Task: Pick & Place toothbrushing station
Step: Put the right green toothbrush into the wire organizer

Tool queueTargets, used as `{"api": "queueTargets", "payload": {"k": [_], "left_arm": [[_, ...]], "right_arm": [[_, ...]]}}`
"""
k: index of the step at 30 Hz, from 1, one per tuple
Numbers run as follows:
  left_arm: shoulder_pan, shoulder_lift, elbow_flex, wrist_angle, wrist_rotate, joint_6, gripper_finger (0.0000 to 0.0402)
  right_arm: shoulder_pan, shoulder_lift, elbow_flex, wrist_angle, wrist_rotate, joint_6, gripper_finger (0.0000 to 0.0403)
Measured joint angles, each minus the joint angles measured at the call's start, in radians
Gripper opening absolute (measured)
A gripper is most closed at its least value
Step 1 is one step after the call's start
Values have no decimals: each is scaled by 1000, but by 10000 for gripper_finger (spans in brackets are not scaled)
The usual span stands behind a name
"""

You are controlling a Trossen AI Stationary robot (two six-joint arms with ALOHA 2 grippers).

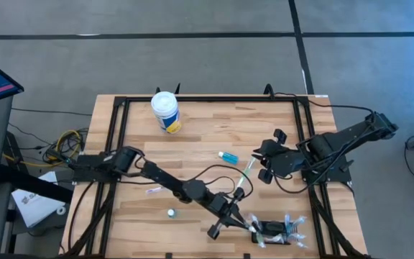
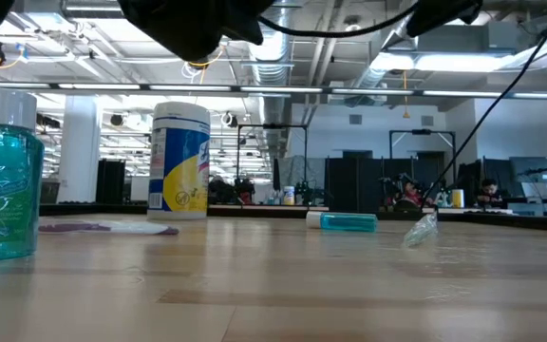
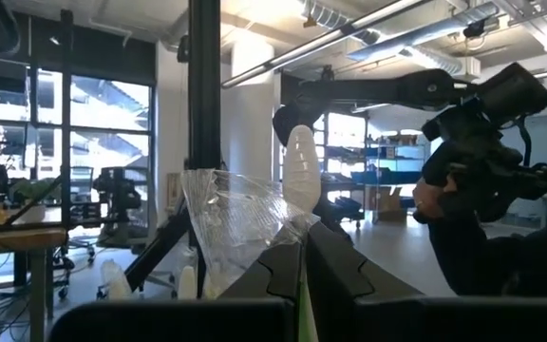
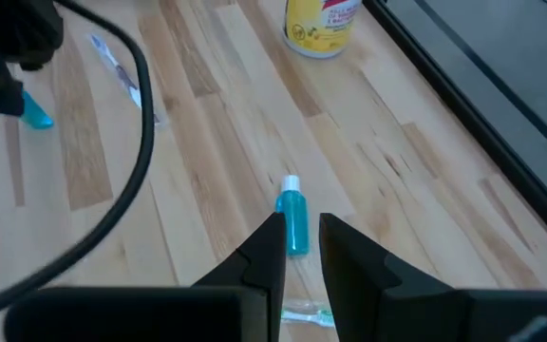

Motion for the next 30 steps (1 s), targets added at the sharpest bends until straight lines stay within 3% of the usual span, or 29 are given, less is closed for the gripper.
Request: {"api": "queueTargets", "payload": {"k": [14, 22, 30], "left_arm": [[-1, 38, 54, -3, 2, 7, 0], [-1, 155, 204, -14, 88, -23, 0], [11, 161, 250, -42, 106, -14, 0]], "right_arm": [[-2, -13, 0, -5, 2, -5, 59], [-2, -13, 0, -9, 21, -9, 59], [-1, -13, 0, -17, 21, -9, 59]]}}
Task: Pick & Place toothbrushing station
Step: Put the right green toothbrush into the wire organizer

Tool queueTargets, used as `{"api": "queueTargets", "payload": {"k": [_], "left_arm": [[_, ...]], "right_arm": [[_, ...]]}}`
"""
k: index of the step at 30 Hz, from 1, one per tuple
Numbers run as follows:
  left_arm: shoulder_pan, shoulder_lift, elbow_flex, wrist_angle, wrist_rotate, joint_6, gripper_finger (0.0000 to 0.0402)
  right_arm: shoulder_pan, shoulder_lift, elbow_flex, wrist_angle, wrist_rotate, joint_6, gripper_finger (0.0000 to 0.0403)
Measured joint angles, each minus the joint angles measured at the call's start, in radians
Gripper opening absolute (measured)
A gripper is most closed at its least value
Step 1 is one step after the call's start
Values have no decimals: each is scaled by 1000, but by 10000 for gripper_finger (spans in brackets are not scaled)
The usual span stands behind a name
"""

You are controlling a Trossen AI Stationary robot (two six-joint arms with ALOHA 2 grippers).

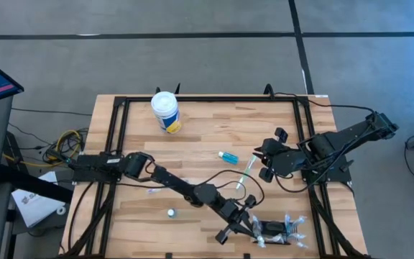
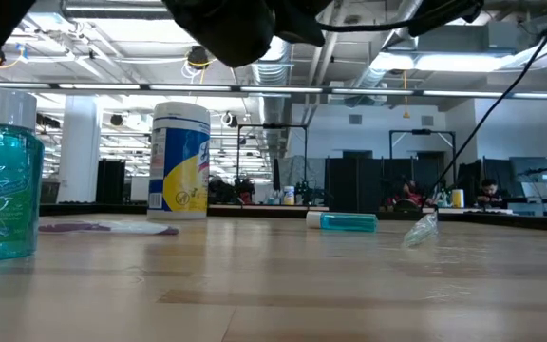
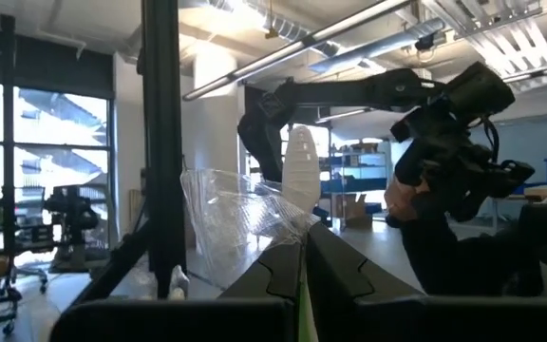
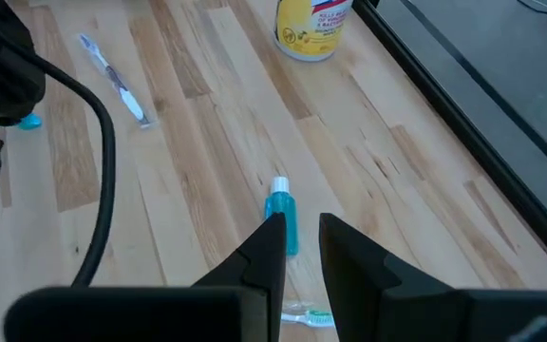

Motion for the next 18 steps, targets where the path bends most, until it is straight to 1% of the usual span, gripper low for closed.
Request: {"api": "queueTargets", "payload": {"k": [8, 18], "left_arm": [[27, 1, 5, -4, 0, 22, 0], [23, 1, 30, -12, 1, 26, 0]], "right_arm": [[0, 0, 0, 0, 0, -6, 59], [0, 0, 0, 1, 4, -10, 59]]}}
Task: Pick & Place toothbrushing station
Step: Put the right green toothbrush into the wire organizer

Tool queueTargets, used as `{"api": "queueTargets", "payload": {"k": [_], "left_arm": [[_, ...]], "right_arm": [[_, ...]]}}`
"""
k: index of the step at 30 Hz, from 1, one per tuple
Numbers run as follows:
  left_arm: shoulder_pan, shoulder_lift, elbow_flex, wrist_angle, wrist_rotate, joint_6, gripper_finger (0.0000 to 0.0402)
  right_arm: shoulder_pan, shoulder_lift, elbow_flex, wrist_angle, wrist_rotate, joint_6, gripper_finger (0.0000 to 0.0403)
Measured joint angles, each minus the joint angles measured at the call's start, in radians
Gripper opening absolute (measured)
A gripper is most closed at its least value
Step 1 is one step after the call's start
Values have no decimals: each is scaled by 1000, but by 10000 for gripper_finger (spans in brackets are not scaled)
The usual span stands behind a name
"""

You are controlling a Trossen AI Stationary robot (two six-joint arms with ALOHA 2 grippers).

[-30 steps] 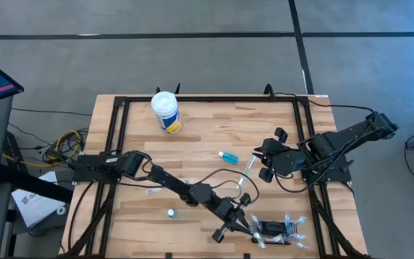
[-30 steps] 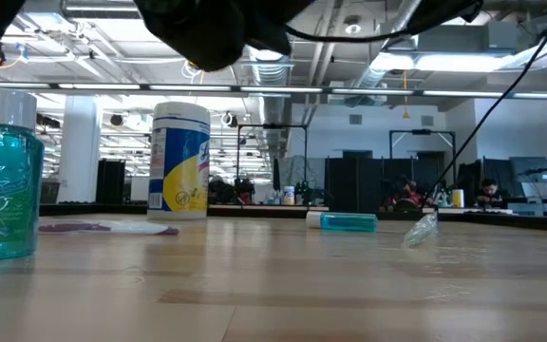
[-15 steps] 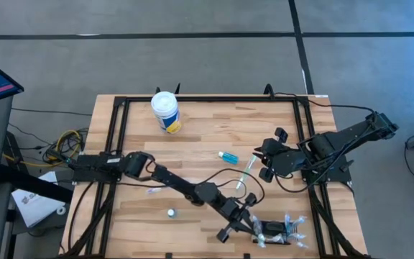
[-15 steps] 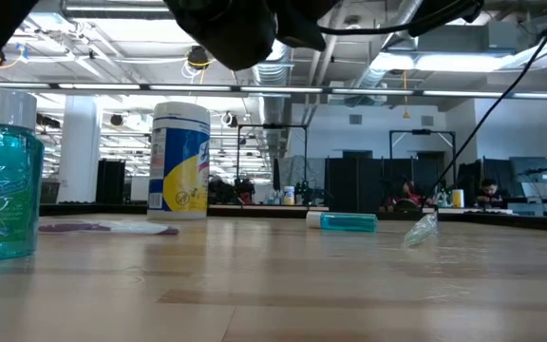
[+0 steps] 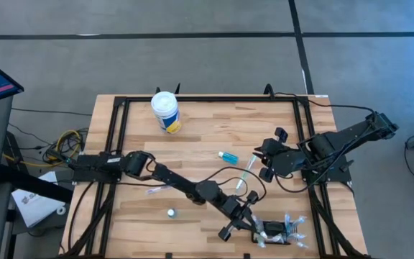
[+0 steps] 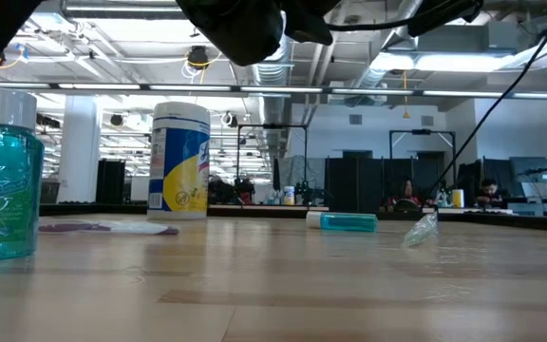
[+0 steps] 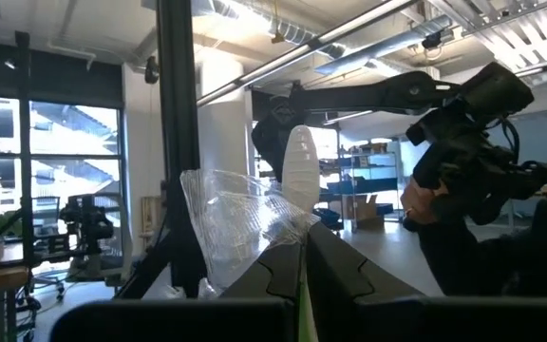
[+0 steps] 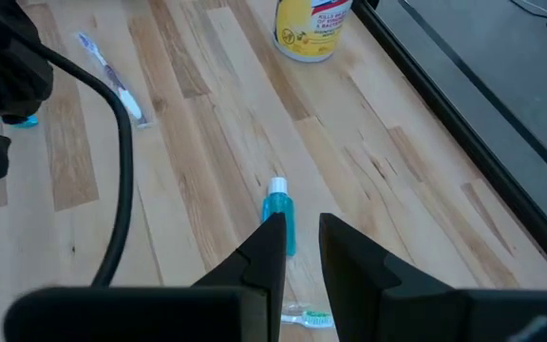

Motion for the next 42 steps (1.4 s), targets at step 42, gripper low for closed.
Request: {"api": "queueTargets", "payload": {"k": [42], "left_arm": [[6, 88, 100, -66, 50, 3, 0]], "right_arm": [[-1, 0, 0, 5, 0, -16, 59]]}}
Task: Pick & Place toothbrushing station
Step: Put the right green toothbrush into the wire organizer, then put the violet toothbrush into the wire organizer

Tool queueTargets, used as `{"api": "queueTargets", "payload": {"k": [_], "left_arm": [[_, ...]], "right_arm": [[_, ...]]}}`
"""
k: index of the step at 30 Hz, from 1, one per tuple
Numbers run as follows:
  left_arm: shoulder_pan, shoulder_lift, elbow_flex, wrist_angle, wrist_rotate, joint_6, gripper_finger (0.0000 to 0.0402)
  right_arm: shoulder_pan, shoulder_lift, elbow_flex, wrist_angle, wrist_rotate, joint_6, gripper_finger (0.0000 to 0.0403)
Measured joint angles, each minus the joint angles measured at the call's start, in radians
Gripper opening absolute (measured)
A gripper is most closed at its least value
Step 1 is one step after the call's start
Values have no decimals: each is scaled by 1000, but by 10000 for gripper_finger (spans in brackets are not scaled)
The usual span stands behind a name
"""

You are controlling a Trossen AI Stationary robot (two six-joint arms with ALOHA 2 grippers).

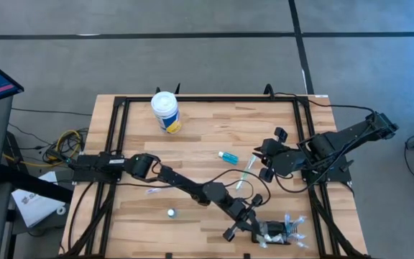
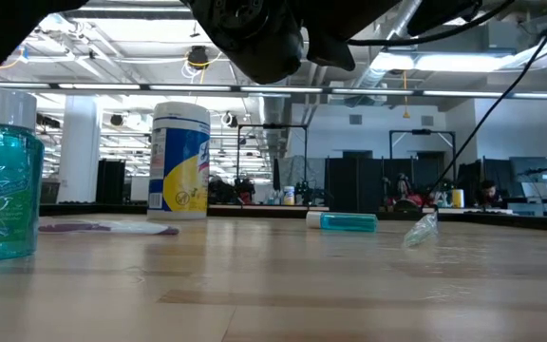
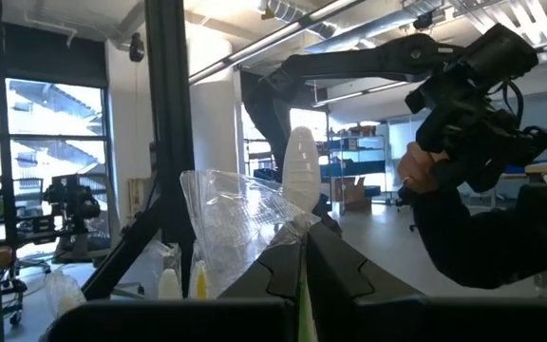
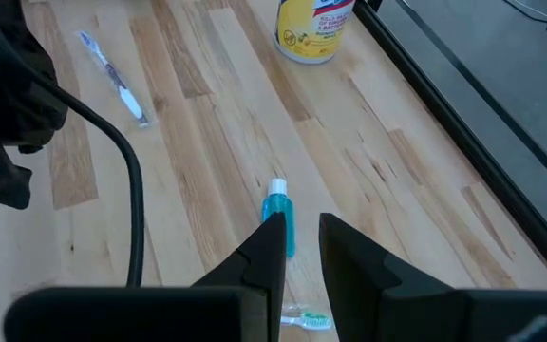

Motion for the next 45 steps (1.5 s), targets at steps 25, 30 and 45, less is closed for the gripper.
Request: {"api": "queueTargets", "payload": {"k": [25, 30, 45], "left_arm": [[31, 1, -2, -75, -1, -13, 45], [30, 1, -2, -72, 18, -14, 65], [33, 1, -2, -70, 54, -14, 84]], "right_arm": [[2, 0, 0, -1, -4, 0, 59], [2, 0, 0, -2, -4, 0, 59], [2, 0, 0, -2, -5, 0, 59]]}}
